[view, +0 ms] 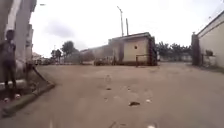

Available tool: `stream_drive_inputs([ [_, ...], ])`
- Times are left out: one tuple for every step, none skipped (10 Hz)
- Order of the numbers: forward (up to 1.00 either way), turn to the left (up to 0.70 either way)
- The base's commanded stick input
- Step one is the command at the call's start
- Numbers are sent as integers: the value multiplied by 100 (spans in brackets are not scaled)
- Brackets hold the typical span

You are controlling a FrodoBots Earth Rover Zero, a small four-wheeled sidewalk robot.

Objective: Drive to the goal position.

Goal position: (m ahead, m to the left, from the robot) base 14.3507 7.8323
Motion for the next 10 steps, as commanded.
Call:
stream_drive_inputs([
  [70, 8],
  [70, 8],
  [70, 8],
  [70, 7],
  [70, 7],
  [70, 8],
  [70, 8],
  [70, 7],
  [70, 7],
  [70, 7],
])
